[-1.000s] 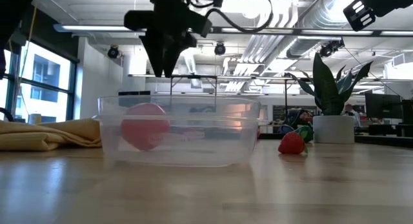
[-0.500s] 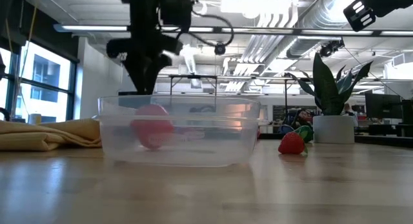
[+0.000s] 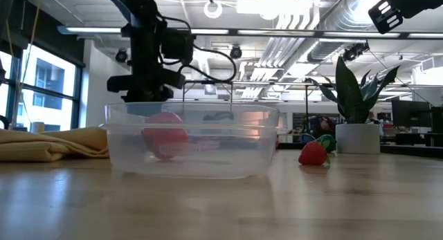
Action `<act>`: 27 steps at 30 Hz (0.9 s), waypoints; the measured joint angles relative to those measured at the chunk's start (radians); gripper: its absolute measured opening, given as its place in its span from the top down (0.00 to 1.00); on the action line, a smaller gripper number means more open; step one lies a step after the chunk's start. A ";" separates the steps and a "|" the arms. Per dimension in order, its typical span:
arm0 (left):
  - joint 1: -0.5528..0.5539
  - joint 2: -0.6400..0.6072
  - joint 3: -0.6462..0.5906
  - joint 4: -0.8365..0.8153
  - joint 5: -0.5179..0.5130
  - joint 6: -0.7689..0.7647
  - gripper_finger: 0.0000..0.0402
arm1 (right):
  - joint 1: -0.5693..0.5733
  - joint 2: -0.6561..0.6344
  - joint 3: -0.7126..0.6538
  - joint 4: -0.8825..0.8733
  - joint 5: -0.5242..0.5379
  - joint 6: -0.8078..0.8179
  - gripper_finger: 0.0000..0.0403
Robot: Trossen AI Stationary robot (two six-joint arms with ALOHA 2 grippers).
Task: Pick and placing Produce into tupperware
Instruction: Put the top red cherry into the transparent bin
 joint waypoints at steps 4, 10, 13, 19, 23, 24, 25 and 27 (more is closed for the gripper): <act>0.007 0.000 -0.040 0.045 0.058 0.000 0.59 | 0.000 0.000 0.000 0.000 0.000 0.000 1.00; 0.006 0.001 -0.064 0.099 0.095 -0.001 0.59 | 0.000 0.000 0.000 0.000 0.000 0.001 1.00; 0.006 0.001 -0.064 0.101 0.071 -0.007 0.59 | 0.000 0.000 0.000 0.000 0.000 0.000 1.00; 0.006 0.011 -0.064 0.105 0.068 -0.009 0.59 | 0.000 0.000 0.000 0.000 0.000 0.001 1.00; 0.006 0.044 -0.064 0.103 0.069 -0.012 0.59 | 0.000 0.000 0.000 0.000 0.000 0.000 1.00; 0.006 0.054 -0.064 0.104 0.070 -0.012 0.59 | 0.000 0.000 0.000 0.000 0.000 0.002 1.00; 0.006 0.063 -0.064 0.107 0.069 -0.012 0.59 | 0.000 0.000 0.000 0.000 0.000 0.002 1.00; 0.006 0.076 -0.064 0.114 0.067 -0.012 0.59 | 0.000 0.000 0.000 0.000 0.000 0.000 1.00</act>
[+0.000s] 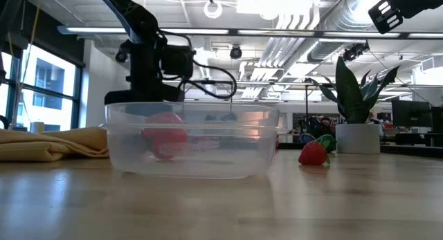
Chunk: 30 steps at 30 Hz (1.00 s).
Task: Pick and placing Produce into tupperware
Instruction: Put the top red cherry into the transparent bin
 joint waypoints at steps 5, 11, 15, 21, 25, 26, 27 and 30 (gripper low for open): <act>0.000 0.023 0.000 0.003 -0.039 0.000 0.59 | 0.000 0.000 0.000 0.000 0.000 0.000 1.00; 0.000 0.042 0.002 0.012 -0.048 0.001 0.59 | 0.000 0.000 0.000 0.000 0.000 0.002 1.00; 0.000 0.042 0.002 0.014 -0.044 0.002 0.59 | 0.000 0.000 0.000 0.000 0.000 0.001 1.00; 0.000 0.043 0.002 0.015 -0.044 0.000 0.59 | 0.000 0.000 0.000 0.000 0.000 0.001 1.00; 0.000 0.043 0.001 0.015 -0.044 0.000 0.59 | 0.000 0.000 0.000 0.000 0.000 0.002 1.00; 0.000 0.043 0.001 0.015 -0.044 0.000 0.59 | 0.000 0.000 0.000 0.000 0.000 0.001 1.00; 0.000 0.044 0.002 0.015 -0.044 0.000 0.59 | 0.000 0.000 0.000 0.000 0.000 0.000 1.00; 0.000 0.044 0.001 0.015 -0.042 0.000 0.59 | 0.000 0.000 0.000 0.000 0.000 0.001 1.00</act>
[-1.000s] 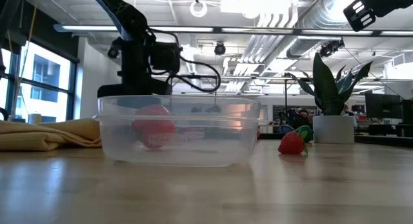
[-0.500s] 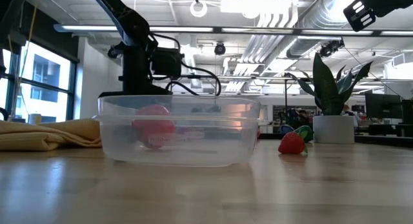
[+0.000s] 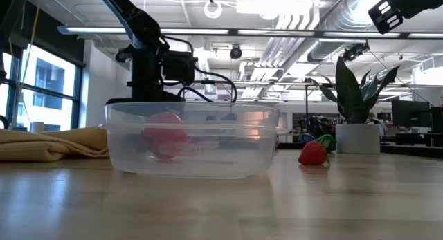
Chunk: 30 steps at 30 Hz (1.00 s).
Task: Pick and placing Produce into tupperware
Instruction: Put the top red cherry into the transparent bin
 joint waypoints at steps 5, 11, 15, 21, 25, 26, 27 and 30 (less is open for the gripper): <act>0.000 0.001 0.000 0.000 0.005 0.000 0.59 | 0.000 0.000 0.000 0.000 0.000 -0.001 1.00; 0.000 0.001 0.000 0.000 0.007 0.001 0.59 | 0.000 0.000 0.000 0.000 0.000 -0.001 1.00; 0.000 0.001 0.000 0.000 0.009 0.002 0.62 | 0.000 0.000 0.000 0.000 0.000 -0.001 1.00; 0.000 0.001 -0.001 -0.001 0.014 0.003 0.75 | 0.000 0.000 0.000 0.000 0.000 -0.001 1.00; 0.000 0.001 -0.001 0.001 0.024 0.009 0.80 | 0.000 0.000 0.000 0.000 0.000 -0.001 1.00; 0.000 0.001 -0.001 0.001 0.024 0.009 0.81 | 0.000 0.000 0.000 0.000 0.000 0.000 1.00; 0.000 0.001 -0.001 0.002 0.024 0.010 0.82 | 0.000 0.000 0.000 0.000 0.000 0.001 1.00; 0.000 0.001 -0.001 0.002 0.024 0.011 0.82 | 0.000 0.000 0.000 0.000 0.000 -0.001 1.00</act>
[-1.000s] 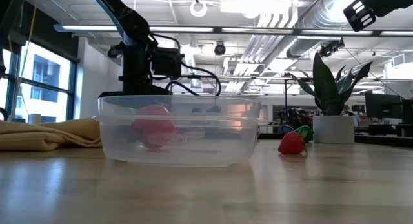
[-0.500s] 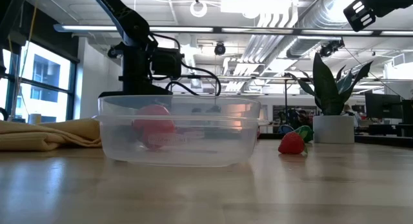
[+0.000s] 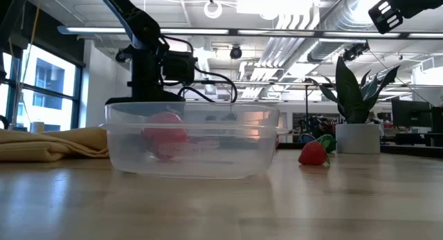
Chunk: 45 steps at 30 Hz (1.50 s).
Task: Pick and placing Produce into tupperware
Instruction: Put the top red cherry into the transparent bin
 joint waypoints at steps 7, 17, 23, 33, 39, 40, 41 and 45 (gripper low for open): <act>0.000 0.001 0.004 -0.003 0.000 0.008 0.83 | 0.000 0.000 0.000 0.000 0.000 0.001 1.00; -0.010 0.006 0.164 -0.120 0.198 0.053 0.83 | 0.000 0.000 0.000 0.000 0.000 0.000 1.00; -0.089 0.004 0.331 -0.246 0.215 0.072 0.83 | 0.000 0.000 0.000 0.000 0.000 0.000 1.00; -0.378 0.002 0.609 -0.310 0.136 0.100 0.83 | 0.000 0.000 0.000 0.000 0.000 0.001 1.00; -0.551 0.003 0.641 -0.236 -0.046 0.101 0.83 | 0.000 0.000 0.000 0.000 0.000 0.002 1.00; -0.572 0.011 0.642 -0.210 -0.059 0.097 0.83 | 0.000 0.000 0.000 0.000 0.000 0.001 1.00; -0.590 0.021 0.642 -0.179 -0.060 0.097 0.83 | 0.000 0.000 0.000 0.000 0.000 0.000 1.00; -0.636 0.086 0.642 -0.116 -0.060 0.097 0.83 | 0.000 0.000 0.000 -0.002 0.000 0.000 1.00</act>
